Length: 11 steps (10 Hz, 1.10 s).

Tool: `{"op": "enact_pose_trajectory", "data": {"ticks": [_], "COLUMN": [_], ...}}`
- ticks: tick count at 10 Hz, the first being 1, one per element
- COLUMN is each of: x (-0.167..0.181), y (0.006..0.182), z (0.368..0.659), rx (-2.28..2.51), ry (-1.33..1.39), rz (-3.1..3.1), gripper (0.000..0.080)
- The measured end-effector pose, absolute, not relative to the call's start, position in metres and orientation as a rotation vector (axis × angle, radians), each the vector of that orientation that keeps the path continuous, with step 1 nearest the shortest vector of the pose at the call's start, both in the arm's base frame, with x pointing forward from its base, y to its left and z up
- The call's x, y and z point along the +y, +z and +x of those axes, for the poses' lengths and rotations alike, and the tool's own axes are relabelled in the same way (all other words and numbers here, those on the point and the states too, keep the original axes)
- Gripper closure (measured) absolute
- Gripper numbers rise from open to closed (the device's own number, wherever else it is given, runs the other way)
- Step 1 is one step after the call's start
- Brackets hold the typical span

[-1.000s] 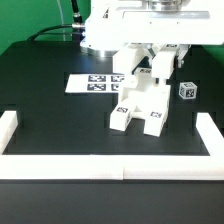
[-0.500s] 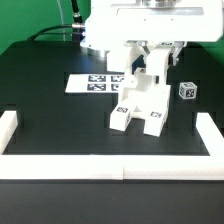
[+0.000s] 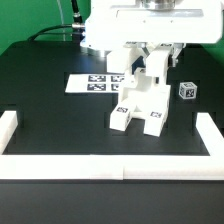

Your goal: Assemble chair

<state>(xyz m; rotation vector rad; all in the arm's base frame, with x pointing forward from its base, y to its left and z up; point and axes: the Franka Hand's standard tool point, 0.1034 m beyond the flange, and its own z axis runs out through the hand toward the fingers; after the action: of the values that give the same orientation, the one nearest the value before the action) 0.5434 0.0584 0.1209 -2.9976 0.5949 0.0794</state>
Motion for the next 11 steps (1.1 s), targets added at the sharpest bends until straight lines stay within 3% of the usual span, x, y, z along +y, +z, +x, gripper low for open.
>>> {"op": "enact_pose_trajectory", "data": {"ticks": [11], "x": [0.055], "y": [0.095], "z": [0.529], "rx": [0.612], "ry": [0.11], "rz": [-3.015], "gripper": [0.0511]}}
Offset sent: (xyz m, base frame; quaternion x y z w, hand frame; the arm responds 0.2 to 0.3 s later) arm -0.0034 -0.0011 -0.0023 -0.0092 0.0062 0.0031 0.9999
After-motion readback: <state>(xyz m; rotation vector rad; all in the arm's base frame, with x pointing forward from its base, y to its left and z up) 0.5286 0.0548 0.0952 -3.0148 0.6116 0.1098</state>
